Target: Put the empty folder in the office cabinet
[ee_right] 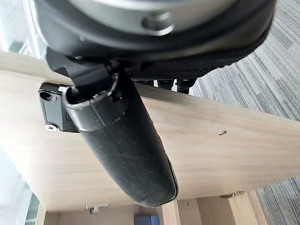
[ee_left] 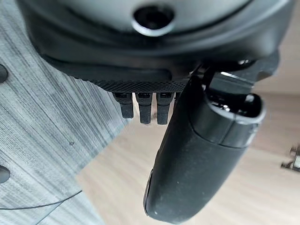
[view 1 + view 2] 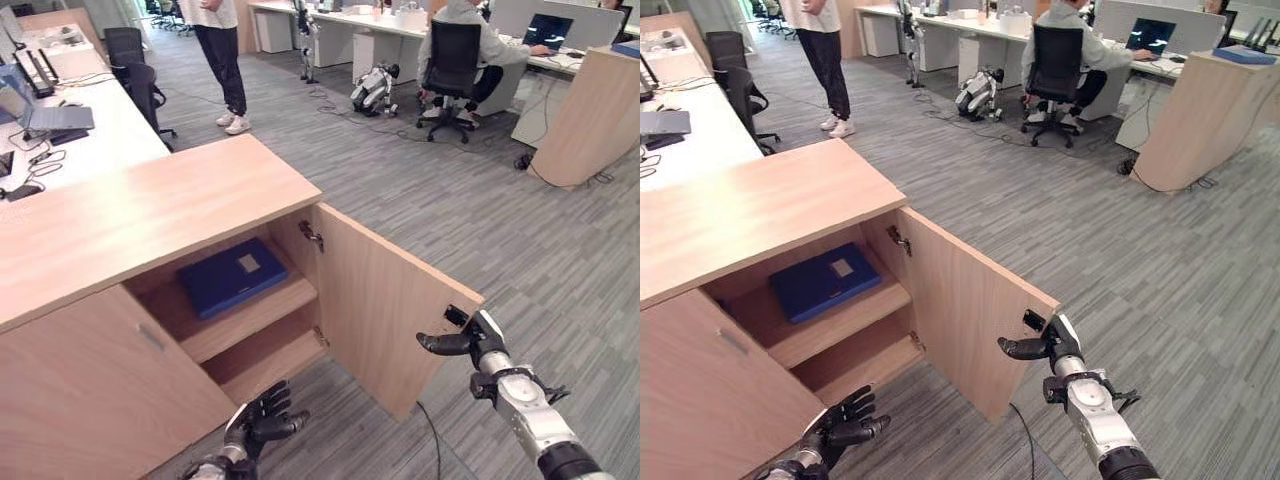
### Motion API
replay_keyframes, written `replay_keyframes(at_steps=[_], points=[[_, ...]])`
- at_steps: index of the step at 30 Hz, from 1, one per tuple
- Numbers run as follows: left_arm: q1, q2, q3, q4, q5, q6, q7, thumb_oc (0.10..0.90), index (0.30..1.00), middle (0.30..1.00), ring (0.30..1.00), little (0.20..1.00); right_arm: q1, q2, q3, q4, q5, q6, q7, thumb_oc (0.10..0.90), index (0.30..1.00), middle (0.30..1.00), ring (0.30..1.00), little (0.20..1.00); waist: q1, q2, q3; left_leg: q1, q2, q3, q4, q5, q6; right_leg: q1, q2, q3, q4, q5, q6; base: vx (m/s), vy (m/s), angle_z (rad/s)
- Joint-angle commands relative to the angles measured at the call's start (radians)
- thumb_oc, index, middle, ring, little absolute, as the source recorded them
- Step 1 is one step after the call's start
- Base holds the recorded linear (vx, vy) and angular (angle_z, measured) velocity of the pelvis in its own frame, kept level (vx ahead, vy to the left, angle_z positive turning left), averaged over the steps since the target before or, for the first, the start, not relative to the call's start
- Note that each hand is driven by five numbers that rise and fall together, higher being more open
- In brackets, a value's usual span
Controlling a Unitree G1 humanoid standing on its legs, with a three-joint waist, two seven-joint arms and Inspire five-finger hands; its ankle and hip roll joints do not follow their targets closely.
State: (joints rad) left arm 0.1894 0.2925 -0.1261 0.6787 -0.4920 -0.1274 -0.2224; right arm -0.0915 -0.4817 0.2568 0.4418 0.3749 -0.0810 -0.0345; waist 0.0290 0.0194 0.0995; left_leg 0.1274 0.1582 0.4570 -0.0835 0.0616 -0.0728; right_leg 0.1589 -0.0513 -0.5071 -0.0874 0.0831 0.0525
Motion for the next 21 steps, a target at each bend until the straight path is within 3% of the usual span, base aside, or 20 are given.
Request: replay_keyframes(at_steps=[1,2,4,6,9,13,16,21], points=[[-0.096,0.054,-0.011,-0.052,-0.001,-0.067,0.012,0.8,0.9,0.9,0.9,0.9,-0.145,0.107,0.102,-0.186,-0.006,-0.129,0.088,0.8,0.9,0.9,0.9,0.9,0.096,-0.031,0.006,-0.065,0.13,0.008,0.066,0.148,-0.116,0.053,-0.059,-0.004,0.003,-0.154,0.075,-0.19,0.005,0.1],[-0.102,0.048,-0.014,-0.05,-0.002,-0.069,0.017,0.8,0.9,0.9,0.9,0.9,-0.134,0.105,0.097,-0.189,-0.008,-0.13,0.084,0.8,0.9,0.9,0.9,0.9,0.09,-0.03,0.012,-0.083,0.144,0.034,0.083,0.144,-0.113,0.049,-0.068,-0.023,0.003,-0.158,0.073,-0.2,0.057,0.4],[-0.123,0.035,-0.013,-0.033,-0.017,-0.066,0.022,0.8,0.9,0.9,0.9,0.9,-0.094,0.09,0.074,-0.191,-0.001,-0.131,0.079,0.8,0.9,0.9,0.9,0.9,0.035,-0.025,0.007,-0.071,0.187,0.184,0.107,0.125,-0.101,0.047,-0.091,-0.082,0.006,-0.164,0.065,-0.16,0.136,0.88],[-0.12,0.028,-0.012,-0.024,-0.029,-0.067,0.033,0.8,0.9,0.9,0.9,0.9,-0.058,0.095,0.06,-0.198,0.003,-0.128,0.073,0.8,0.9,0.9,0.9,0.9,0.016,-0.014,-0.001,-0.056,0.2,0.238,0.107,0.107,-0.091,0.052,-0.103,-0.101,0.009,-0.162,0.061,-0.1,0.152,1.39],[-0.109,0.026,-0.007,-0.007,-0.028,-0.064,0.039,0.8,0.9,0.9,0.9,0.9,-0.003,0.109,0.046,-0.209,0.01,-0.126,0.075,0.8,0.9,0.9,0.9,0.9,0.004,-0.017,-0.012,-0.065,0.214,0.192,0.126,0.087,-0.093,0.079,-0.108,-0.112,0.015,-0.157,0.055,0.01,0.158,1.3],[-0.117,0.033,0.003,0.001,-0.026,-0.062,0.045,0.8,0.9,0.9,0.9,0.9,0.023,0.135,0.046,-0.207,0.018,-0.125,0.083,0.8,0.9,0.9,0.9,0.9,0.03,-0.047,-0.012,-0.089,0.243,0.124,0.151,0.072,-0.096,0.106,-0.113,-0.12,0.046,-0.168,0.052,0.03,0.146,1.0],[-0.136,0.029,-0.006,0.002,-0.031,-0.059,0.043,0.8,0.9,0.9,0.9,0.9,0.01,0.149,0.051,-0.209,0.015,-0.124,0.08,0.8,0.9,0.9,0.9,0.9,0.047,-0.06,-0.022,-0.103,0.197,0.082,0.09,0.071,-0.083,0.099,-0.14,-0.139,0.062,-0.137,0.076,0.08,0.295,1.31],[-0.167,0.032,-0.023,-0.015,-0.038,-0.07,0.054,0.8,0.9,0.9,0.9,0.9,-0.066,0.18,0.085,-0.219,0.001,-0.122,0.073,0.8,0.9,0.9,0.9,0.9,0.053,-0.076,-0.017,-0.094,0.06,0.046,0.042,0.003,-0.004,0.072,-0.262,-0.149,0.182,-0.059,0.131,0.17,0.389,1.2]])
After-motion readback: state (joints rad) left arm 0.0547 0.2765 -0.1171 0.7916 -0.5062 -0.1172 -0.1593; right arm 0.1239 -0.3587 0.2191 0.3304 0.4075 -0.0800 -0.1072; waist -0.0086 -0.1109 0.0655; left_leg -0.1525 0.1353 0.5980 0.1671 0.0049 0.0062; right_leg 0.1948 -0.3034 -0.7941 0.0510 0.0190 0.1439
